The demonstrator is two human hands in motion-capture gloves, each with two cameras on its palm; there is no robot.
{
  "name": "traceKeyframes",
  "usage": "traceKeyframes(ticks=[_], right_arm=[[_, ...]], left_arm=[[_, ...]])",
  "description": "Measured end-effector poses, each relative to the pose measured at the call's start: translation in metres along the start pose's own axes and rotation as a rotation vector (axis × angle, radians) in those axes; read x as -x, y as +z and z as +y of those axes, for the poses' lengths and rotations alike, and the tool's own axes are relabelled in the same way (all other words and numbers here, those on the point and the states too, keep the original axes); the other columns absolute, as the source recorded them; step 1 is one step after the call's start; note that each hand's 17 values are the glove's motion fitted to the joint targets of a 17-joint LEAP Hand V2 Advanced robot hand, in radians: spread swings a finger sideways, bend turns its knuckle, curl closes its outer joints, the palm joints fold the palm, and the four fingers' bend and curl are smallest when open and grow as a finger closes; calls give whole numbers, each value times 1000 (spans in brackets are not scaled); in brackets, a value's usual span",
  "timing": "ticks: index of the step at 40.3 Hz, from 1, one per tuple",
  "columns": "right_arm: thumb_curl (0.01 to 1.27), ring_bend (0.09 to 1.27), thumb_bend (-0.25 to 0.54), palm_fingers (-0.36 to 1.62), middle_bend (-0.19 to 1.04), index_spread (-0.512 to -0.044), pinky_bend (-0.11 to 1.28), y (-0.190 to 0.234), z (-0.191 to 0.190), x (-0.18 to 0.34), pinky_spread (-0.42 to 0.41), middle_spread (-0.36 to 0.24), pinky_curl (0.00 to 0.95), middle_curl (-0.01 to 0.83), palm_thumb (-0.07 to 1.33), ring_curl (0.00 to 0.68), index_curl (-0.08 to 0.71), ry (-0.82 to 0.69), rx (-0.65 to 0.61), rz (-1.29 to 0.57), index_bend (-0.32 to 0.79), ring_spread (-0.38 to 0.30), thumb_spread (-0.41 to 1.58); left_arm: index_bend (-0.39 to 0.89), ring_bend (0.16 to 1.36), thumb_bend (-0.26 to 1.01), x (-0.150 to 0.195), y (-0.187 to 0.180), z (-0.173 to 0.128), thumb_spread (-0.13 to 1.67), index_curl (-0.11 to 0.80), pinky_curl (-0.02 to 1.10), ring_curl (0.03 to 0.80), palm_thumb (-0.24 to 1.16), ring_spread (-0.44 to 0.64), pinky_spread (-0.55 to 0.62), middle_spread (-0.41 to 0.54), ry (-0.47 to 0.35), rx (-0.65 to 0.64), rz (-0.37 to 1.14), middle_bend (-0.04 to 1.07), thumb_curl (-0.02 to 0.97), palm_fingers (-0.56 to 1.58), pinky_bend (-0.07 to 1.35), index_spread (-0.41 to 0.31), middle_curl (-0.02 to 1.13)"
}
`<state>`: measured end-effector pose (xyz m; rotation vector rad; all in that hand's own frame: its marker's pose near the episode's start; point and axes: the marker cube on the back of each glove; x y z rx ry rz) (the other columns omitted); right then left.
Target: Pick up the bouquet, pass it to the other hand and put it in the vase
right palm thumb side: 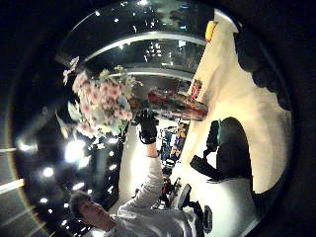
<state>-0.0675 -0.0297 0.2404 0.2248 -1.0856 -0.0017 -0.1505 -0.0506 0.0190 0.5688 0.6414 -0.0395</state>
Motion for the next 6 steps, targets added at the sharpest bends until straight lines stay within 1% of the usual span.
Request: traceKeyframes(ticks=[1, 2, 6], right_arm=[[614, 446, -21, 952, 223, -239, 359, 1, 1, 0, -85, -122, 357, 466, 958, 412, 243, -4, -2, 31, 101, -159, 900], [614, 444, -21, 948, 225, -239, 356, 2, 2, 0, -85, -122, 356, 467, 958, 411, 243, -4, -1, 54, 99, -158, 899], [616, 445, -22, 945, 221, -240, 356, 5, 4, 6, -85, -122, 359, 467, 956, 413, 241, -60, 11, 82, 94, -158, 898]], left_arm=[[75, 501, -36, 9, 4, -3, 819, 195, 295, 265, 361, 483, 509, 416, -53, 2, -62, 186, 397, -160, 239, 162, 307], [77, 501, -35, 15, 7, -5, 823, 190, 296, 264, 363, 486, 508, 417, -75, 0, -95, 183, 395, -155, 240, 163, 306], [86, 500, -35, 18, 6, -4, 829, 178, 294, 262, 367, 494, 513, 415, -68, -14, -104, 190, 386, -139, 227, 159, 306]])
